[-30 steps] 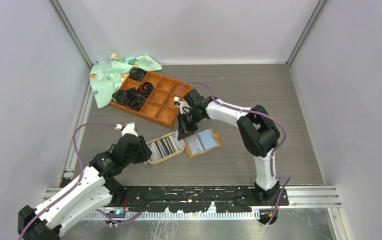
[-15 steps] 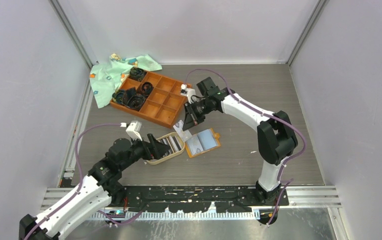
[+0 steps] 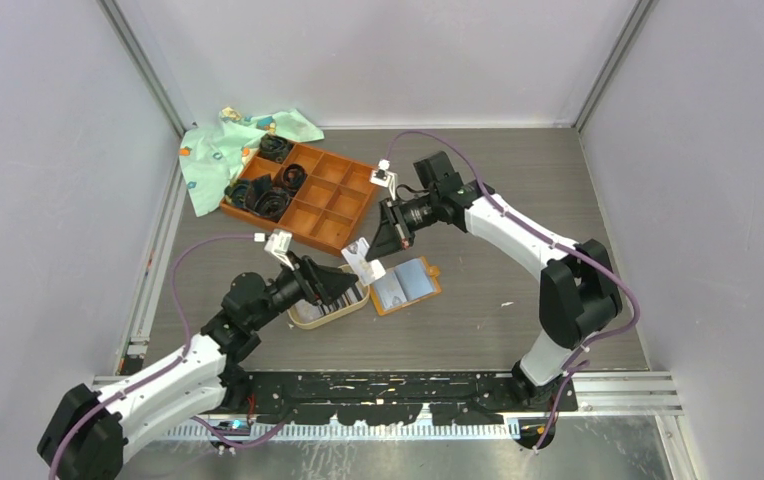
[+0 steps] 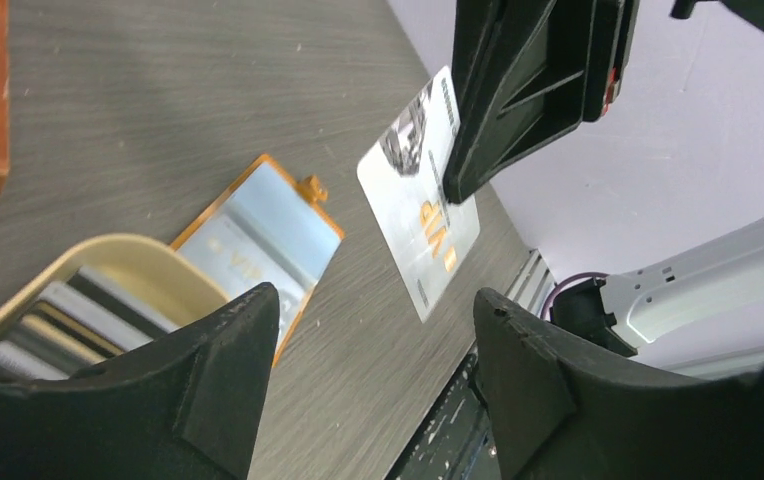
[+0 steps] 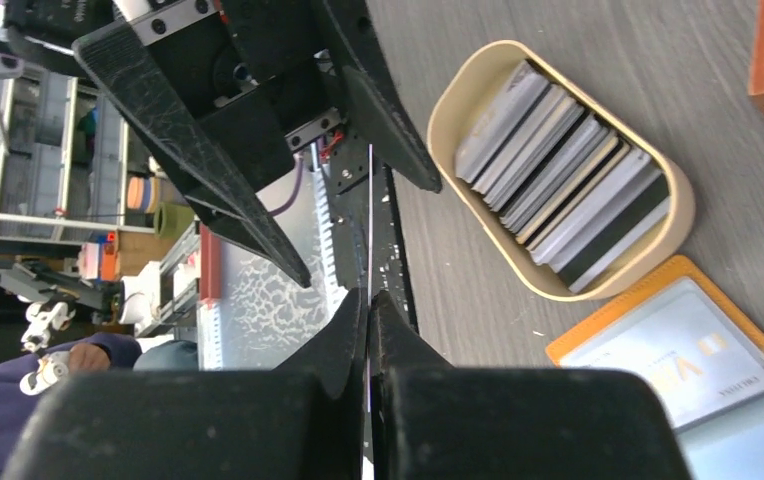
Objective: Put the credit cards into the card holder
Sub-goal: Pick up the credit card from the storage box.
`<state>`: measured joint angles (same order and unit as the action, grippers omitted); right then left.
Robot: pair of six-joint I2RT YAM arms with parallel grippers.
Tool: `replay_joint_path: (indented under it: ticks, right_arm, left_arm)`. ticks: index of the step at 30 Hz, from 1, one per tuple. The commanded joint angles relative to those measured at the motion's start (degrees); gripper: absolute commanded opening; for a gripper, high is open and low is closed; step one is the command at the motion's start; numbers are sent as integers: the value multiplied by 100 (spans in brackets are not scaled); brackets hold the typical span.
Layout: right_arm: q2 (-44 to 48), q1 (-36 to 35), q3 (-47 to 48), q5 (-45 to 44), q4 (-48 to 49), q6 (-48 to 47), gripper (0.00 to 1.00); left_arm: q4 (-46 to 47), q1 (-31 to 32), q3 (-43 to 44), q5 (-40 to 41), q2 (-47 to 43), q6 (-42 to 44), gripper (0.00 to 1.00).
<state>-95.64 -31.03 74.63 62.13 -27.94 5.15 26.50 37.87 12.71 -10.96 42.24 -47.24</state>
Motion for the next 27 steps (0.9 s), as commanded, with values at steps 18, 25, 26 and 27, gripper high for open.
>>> replay_joint_path:
  ticks: [18, 25, 26, 27]
  right_arm:
    - [441, -9, -208, 853, 720, 137, 2]
    - [645, -2, 97, 393, -798, -1769, 31]
    - [754, -4, 77, 324, -943, -2010, 34]
    - [824, -1, 16, 292, -987, -2202, 37]
  left_arm:
    - [2438, -7, 221, -768, 1026, -101, 0]
    - [1530, -7, 282, -1260, 736, 658, 0]
    - [1333, -7, 325, -1400, 714, 777, 0]
    - [1161, -3, 373, -1552, 708, 885, 0]
